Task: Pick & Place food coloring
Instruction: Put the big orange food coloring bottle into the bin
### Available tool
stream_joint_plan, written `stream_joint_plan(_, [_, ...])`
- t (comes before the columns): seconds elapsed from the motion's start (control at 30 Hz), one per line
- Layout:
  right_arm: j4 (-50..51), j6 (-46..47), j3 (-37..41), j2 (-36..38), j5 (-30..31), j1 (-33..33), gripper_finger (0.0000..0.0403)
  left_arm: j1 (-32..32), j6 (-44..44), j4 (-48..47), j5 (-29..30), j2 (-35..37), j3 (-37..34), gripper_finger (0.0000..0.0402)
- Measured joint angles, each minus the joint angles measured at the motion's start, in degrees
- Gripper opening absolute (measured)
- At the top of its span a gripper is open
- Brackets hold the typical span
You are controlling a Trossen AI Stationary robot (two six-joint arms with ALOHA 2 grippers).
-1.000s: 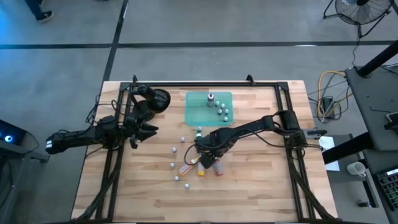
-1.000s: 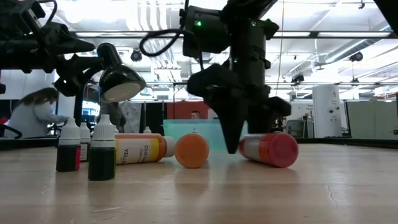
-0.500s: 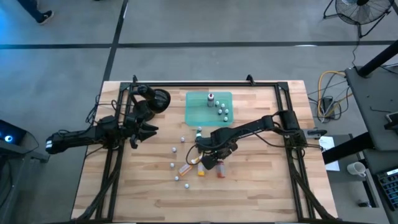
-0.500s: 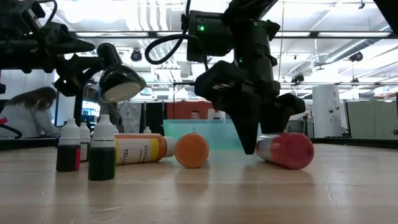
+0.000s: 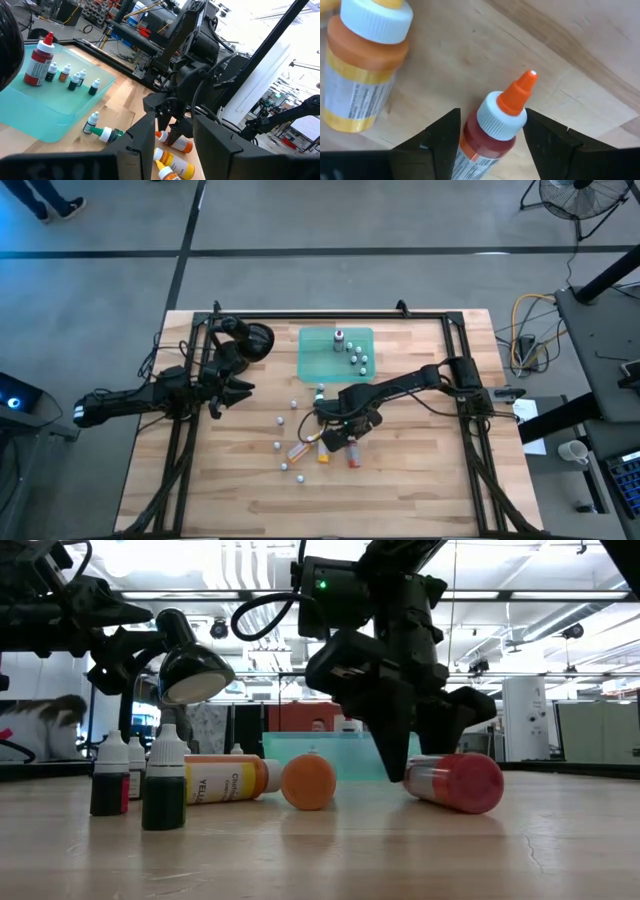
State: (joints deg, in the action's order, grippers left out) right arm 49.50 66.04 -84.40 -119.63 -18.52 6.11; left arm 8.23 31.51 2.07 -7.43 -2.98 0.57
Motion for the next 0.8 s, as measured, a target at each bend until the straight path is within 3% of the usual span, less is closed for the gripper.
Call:
stream_joint_plan(0.27, [-0.39, 0.04, 0.00, 0.04, -0.03, -0.53, 0.0196, -0.04, 0.00, 0.00, -0.01, 0.00, -0.01, 0.0106])
stream_joint_plan(0.63, [-0.83, -4.55, 0.00, 0.11, -4.36, -1.18, 0.0104, -0.04, 0.00, 0.00, 0.01, 0.00, -0.01, 0.0106])
stream_joint_plan(0.8, [-0.73, -8.15, -1.04, 0.19, -6.05, -1.58, 0.0093, -0.03, 0.00, 0.00, -0.01, 0.00, -0.01, 0.0106])
